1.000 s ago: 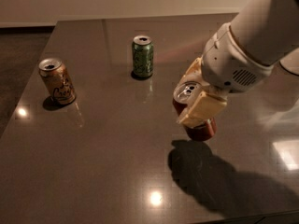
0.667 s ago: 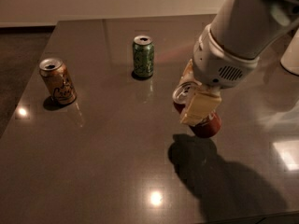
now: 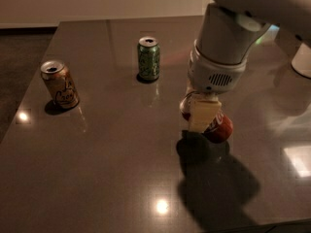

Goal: Knock coke can over

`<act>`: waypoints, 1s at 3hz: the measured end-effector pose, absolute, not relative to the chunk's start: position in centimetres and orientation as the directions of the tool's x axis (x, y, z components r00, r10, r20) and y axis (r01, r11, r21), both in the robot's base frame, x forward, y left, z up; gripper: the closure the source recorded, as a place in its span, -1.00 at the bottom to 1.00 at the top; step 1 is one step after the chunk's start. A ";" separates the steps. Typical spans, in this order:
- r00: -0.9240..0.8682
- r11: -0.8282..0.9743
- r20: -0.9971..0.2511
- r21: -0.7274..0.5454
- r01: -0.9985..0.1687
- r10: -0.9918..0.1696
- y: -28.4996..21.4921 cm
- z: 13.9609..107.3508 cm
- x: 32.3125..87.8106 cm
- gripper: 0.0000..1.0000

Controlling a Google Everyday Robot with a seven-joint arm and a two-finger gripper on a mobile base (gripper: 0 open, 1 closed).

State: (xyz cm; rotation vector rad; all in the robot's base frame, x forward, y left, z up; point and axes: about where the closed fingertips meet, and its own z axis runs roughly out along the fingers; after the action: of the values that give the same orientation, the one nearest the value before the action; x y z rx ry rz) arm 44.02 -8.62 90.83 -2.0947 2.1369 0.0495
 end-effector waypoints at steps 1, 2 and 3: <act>-0.015 0.022 -0.094 -0.068 -0.997 -0.995 -8.8 89.9 44.3 -0.35; -0.017 0.021 -0.071 -0.059 -0.998 -0.997 -9.0 89.1 44.5 -0.84; -0.017 0.021 -0.062 -0.056 -0.998 -0.998 -9.1 88.8 44.5 -1.00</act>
Offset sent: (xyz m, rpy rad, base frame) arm 0.0028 -0.0098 -0.0289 -0.0953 0.0612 -0.0005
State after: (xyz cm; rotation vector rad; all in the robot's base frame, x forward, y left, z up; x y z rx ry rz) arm 44.55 -9.06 88.82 -2.1417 2.1828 0.0063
